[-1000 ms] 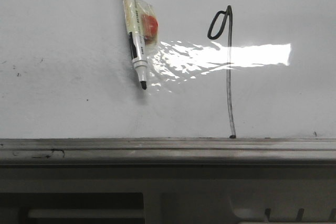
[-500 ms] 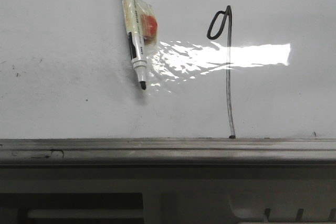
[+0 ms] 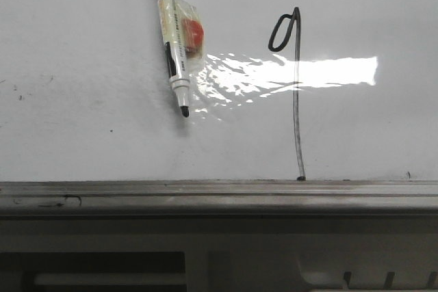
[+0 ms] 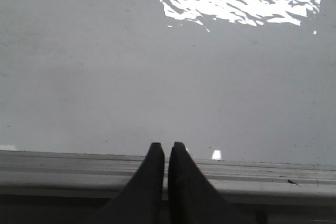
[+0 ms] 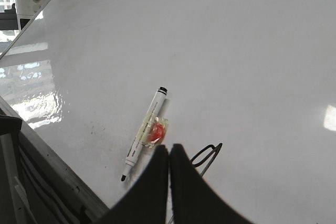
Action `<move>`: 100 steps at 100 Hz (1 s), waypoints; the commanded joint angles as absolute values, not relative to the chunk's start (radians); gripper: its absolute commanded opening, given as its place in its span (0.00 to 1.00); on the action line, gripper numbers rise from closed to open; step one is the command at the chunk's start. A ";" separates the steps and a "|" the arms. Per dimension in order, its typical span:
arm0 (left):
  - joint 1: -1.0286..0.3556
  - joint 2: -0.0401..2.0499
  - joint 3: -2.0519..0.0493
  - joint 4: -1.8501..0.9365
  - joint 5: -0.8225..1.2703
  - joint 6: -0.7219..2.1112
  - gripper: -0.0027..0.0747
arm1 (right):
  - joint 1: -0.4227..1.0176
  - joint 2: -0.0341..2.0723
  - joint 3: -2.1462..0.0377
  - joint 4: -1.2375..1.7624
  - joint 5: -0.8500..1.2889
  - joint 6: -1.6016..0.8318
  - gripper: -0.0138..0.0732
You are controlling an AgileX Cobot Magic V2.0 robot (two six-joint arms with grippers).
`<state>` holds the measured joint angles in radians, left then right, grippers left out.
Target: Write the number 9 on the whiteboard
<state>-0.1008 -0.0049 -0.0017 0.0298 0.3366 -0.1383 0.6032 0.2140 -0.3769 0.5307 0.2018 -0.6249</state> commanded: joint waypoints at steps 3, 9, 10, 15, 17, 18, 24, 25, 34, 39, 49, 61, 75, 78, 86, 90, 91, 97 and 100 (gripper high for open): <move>-0.097 -0.034 0.028 0.020 0.297 -0.150 0.01 | 0.598 0.224 -0.402 0.529 0.140 -0.630 0.11; -0.097 -0.034 0.028 0.020 0.297 -0.150 0.01 | 0.598 0.224 -0.402 0.529 0.140 -0.630 0.11; -0.097 -0.034 0.028 0.020 0.297 -0.150 0.01 | 0.598 0.224 -0.402 0.529 0.140 -0.630 0.11; -0.097 -0.034 0.028 0.020 0.297 -0.150 0.01 | 0.598 0.224 -0.402 0.529 0.140 -0.630 0.11; -0.097 -0.034 0.028 0.020 0.297 -0.150 0.01 | 0.598 0.224 -0.402 0.529 0.140 -0.630 0.11; -0.097 -0.034 0.028 0.020 0.297 -0.150 0.01 | 0.598 0.224 -0.402 0.529 0.140 -0.630 0.11; -0.097 -0.034 0.028 0.020 0.297 -0.150 0.01 | 0.598 0.224 -0.402 0.529 0.140 -0.630 0.11; -0.097 -0.034 0.028 0.020 0.297 -0.150 0.01 | 0.598 0.224 -0.402 0.529 0.140 -0.630 0.11; -0.097 -0.034 0.028 0.020 0.297 -0.150 0.01 | 0.598 0.224 -0.402 0.529 0.140 -0.630 0.11; -0.097 -0.034 0.028 0.020 0.297 -0.150 0.01 | 0.598 0.224 -0.400 0.529 0.138 -0.630 0.11; -0.097 -0.034 0.028 0.020 0.297 -0.150 0.01 | 0.580 0.209 -0.367 0.522 0.100 -0.630 0.11; -0.097 -0.034 0.028 0.020 0.297 -0.150 0.01 | 0.489 0.200 -0.261 0.461 -0.090 -0.615 0.11; -0.097 -0.034 0.028 0.020 0.297 -0.150 0.01 | 0.305 0.176 -0.082 0.161 -0.257 -0.360 0.11; -0.097 -0.034 0.028 0.020 0.297 -0.150 0.01 | 0.252 0.164 -0.042 0.102 -0.257 -0.262 0.11; -0.097 -0.034 0.028 0.020 0.297 -0.150 0.01 | 0.133 0.114 0.039 -0.083 -0.230 -0.074 0.11; -0.097 -0.034 0.028 0.020 0.297 -0.150 0.01 | 0.092 0.086 0.038 -0.123 -0.125 -0.038 0.11; -0.097 -0.034 0.028 0.020 0.297 -0.150 0.01 | 0.085 0.074 0.035 -0.130 -0.102 -0.034 0.11; -0.097 -0.034 0.028 0.020 0.297 -0.150 0.01 | 0.029 0.023 0.036 -0.137 0.028 -0.031 0.11; -0.097 -0.034 0.028 0.020 0.297 -0.150 0.01 | 0.018 0.005 0.038 -0.137 0.065 -0.031 0.11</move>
